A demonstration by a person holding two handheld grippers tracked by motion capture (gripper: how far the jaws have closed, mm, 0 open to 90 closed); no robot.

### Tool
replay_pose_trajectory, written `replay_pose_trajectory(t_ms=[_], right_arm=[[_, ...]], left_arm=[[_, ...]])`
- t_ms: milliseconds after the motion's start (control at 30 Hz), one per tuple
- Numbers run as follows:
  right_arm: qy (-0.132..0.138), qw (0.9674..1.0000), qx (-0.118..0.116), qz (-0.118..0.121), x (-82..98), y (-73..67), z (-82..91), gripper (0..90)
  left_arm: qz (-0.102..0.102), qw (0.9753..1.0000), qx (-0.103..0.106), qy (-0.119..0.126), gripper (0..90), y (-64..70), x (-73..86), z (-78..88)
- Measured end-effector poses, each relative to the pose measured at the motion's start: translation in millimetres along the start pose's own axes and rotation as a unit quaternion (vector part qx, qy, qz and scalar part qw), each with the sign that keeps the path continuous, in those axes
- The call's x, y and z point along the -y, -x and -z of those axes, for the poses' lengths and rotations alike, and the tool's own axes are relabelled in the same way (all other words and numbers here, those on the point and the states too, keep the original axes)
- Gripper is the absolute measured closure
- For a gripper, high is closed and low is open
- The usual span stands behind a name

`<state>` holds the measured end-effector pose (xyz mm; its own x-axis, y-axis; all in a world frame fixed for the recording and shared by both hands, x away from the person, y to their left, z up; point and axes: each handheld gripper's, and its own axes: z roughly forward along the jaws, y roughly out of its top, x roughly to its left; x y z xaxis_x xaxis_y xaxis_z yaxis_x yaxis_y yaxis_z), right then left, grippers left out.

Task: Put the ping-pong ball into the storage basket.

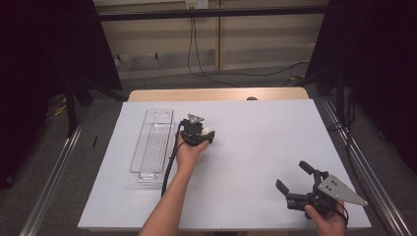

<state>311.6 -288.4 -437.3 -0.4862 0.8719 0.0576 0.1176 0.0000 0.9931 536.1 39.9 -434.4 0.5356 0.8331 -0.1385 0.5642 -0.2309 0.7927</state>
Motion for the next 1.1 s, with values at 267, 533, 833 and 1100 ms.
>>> replay_pose_trajectory(t_ms=[267, 533, 833, 1100], right_arm=[[-0.001, 1.0, -0.001, -0.001, 0.2, 0.4, 0.2, 0.7], [0.001, 1.0, 0.001, -0.005, 0.2, 0.0, -0.2, 0.7], [0.001, 1.0, 0.0, -0.003, 0.3, -0.3, -0.5, 0.7], [-0.002, 1.0, 0.0, -0.001, 0.4, -0.3, -0.2, 0.7]], left_arm=[[0.001, 1.0, 0.007, 0.0, 51.2, 3.5, -0.5, 5.0], [-0.003, 1.0, 0.007, 0.001, 51.2, 3.9, -1.2, 11.0], [-0.008, 0.9999, 0.013, -0.002, 51.2, 4.9, -2.7, 20.3], [-0.008, 0.9997, 0.021, -0.002, 51.2, 5.1, -3.6, 26.0]])
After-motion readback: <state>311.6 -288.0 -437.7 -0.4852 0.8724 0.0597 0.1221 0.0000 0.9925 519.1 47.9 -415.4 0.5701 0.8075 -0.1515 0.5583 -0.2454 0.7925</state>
